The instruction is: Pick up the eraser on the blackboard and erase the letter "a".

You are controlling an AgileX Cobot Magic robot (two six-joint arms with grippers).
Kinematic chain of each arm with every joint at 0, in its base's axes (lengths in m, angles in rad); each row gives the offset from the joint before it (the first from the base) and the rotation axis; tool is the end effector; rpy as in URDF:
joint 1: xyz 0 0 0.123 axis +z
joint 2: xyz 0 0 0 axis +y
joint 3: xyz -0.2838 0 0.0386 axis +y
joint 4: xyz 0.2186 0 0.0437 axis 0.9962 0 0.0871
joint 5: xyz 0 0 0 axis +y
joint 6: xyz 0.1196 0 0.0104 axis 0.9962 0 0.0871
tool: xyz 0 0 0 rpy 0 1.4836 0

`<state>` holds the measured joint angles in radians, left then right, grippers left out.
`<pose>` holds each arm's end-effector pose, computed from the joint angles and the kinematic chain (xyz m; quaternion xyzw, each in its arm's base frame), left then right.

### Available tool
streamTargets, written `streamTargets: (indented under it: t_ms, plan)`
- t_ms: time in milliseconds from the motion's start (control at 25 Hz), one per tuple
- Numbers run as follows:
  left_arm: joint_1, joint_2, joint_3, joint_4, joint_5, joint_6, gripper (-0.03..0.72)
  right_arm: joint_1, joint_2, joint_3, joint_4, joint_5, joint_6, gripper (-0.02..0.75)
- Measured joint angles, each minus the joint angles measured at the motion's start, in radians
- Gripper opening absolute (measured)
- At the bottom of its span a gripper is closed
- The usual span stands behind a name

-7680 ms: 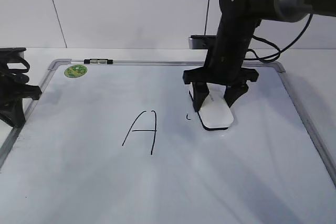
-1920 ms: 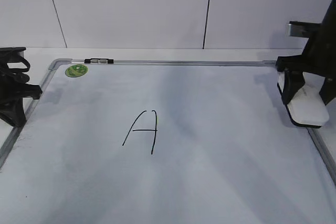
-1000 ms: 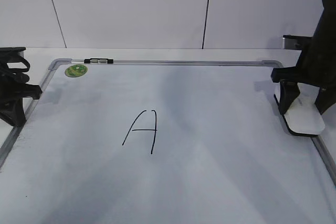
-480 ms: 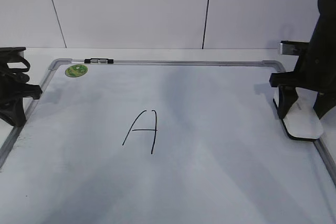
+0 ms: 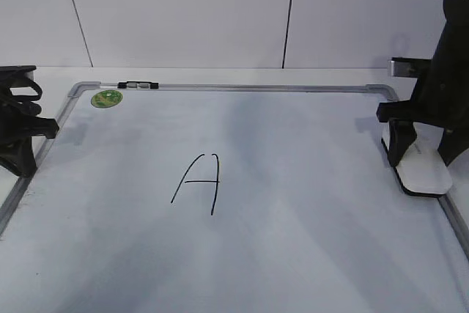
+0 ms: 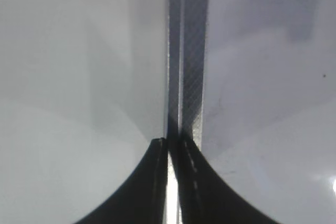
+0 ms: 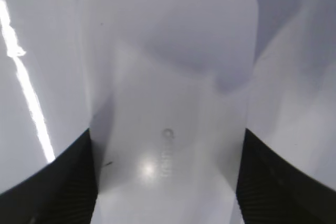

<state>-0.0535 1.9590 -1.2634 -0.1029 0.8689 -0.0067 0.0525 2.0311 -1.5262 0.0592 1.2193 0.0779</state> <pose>0.3494 -0.0281 0.1454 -0.0080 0.9980 -0.0422 0.0454 0.3643 0.0258 0.1730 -0.0238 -0.9988 -0.0252 0.0348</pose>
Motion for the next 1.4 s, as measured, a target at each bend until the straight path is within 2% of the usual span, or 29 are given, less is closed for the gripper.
streamTargets:
  t_ms: [520, 1400]
  plan:
    - [0.0, 0.0, 0.0, 0.0, 0.0, 0.0, 0.036, 0.0, 0.006, 0.0, 0.029, -0.002, -0.055, 0.597]
    - [0.0, 0.0, 0.0, -0.001, 0.0, 0.0, 0.036, 0.0, 0.006, 0.0, 0.036, -0.002, -0.078, 0.603]
